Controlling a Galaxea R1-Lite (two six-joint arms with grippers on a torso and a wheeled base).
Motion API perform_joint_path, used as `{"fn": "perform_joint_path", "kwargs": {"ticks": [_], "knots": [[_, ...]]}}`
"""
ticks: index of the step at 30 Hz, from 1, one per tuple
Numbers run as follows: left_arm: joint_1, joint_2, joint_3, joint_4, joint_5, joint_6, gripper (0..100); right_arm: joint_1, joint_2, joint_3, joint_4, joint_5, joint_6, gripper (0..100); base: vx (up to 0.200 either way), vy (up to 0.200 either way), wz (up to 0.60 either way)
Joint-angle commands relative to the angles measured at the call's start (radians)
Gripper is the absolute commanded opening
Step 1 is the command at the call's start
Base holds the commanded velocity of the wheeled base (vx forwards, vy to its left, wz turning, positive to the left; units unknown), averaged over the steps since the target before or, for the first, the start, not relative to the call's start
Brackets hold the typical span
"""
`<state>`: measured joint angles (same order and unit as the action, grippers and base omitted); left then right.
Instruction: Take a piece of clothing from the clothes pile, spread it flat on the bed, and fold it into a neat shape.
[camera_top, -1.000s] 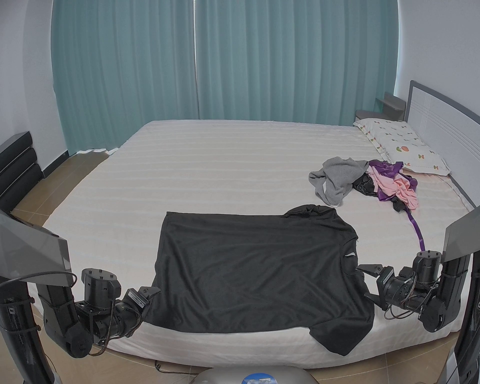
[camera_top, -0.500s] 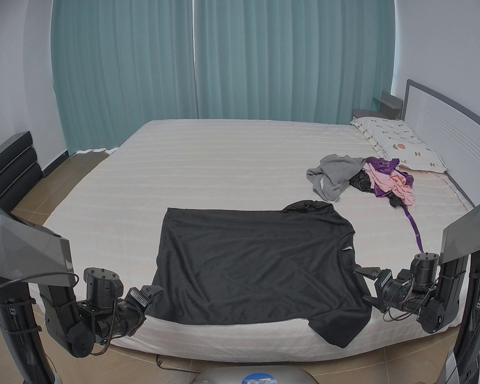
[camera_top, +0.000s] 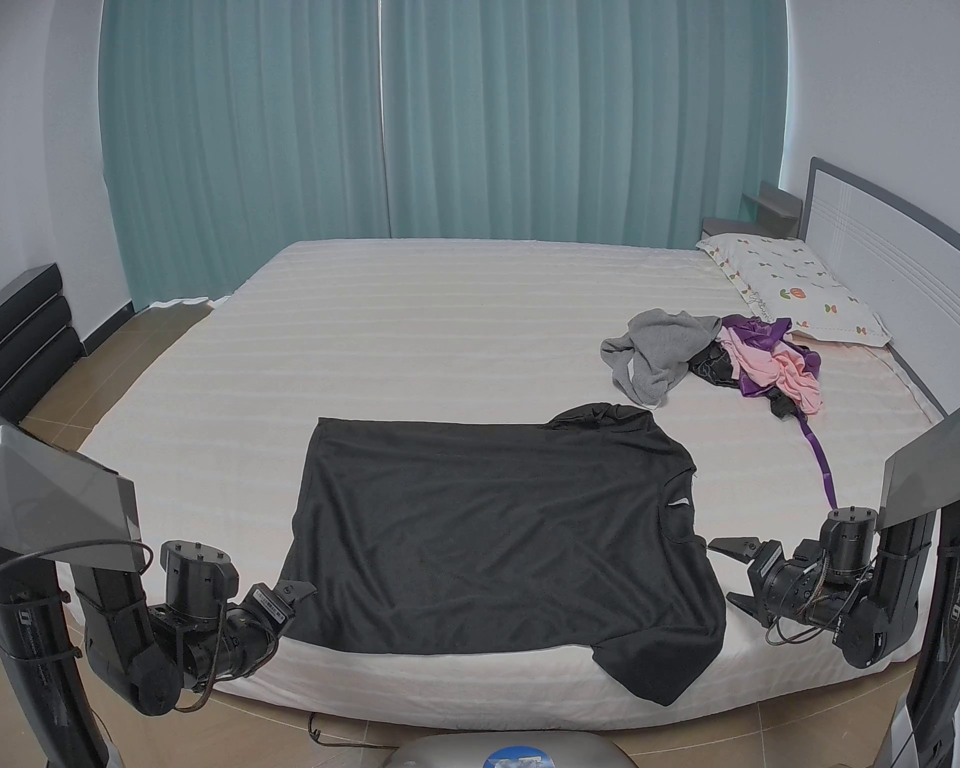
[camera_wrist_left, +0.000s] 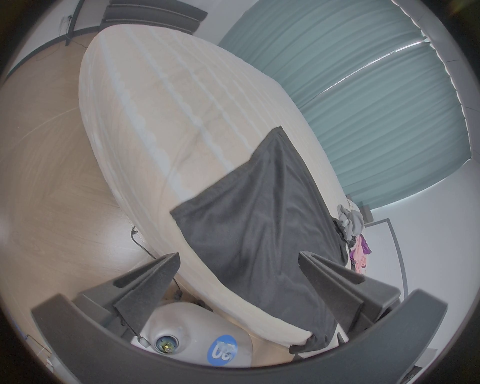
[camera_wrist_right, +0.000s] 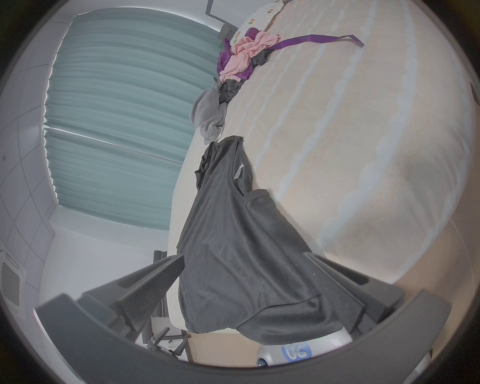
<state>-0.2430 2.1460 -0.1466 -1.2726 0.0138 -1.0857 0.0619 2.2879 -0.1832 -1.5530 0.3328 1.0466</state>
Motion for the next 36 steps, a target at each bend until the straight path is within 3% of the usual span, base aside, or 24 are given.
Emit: {"fn": "perform_joint_path", "kwargs": {"ticks": [1, 10, 15, 30, 31, 36], "knots": [[0.047, 0.006, 0.005, 0.001, 0.002, 0.026, 100, 0.003, 0.008, 0.010, -0.015, 0.000, -0.016, 100, 0.000, 0.000, 0.00], [0.073, 0.089, -0.007, -0.004, 0.017, 0.058, 100, 0.013, 0.010, 0.016, -0.015, 0.000, -0.020, 100, 0.000, 0.000, 0.00], [0.065, 0.158, -0.036, -0.013, 0.101, 0.099, 100, 0.013, 0.016, 0.014, -0.015, 0.000, -0.022, 100, 0.000, 0.000, 0.00], [0.067, 0.207, -0.134, -0.013, 0.106, 0.153, 100, 0.013, 0.019, 0.013, -0.015, 0.000, -0.025, 100, 0.000, 0.000, 0.00], [0.067, 0.207, -0.136, -0.013, 0.106, 0.153, 0, 0.013, 0.019, 0.013, -0.015, 0.000, -0.026, 100, 0.000, 0.000, 0.00], [0.070, 0.203, -0.119, -0.014, 0.123, 0.145, 0, 0.013, 0.010, 0.027, -0.015, 0.000, -0.054, 100, 0.000, 0.000, 0.00]]}}
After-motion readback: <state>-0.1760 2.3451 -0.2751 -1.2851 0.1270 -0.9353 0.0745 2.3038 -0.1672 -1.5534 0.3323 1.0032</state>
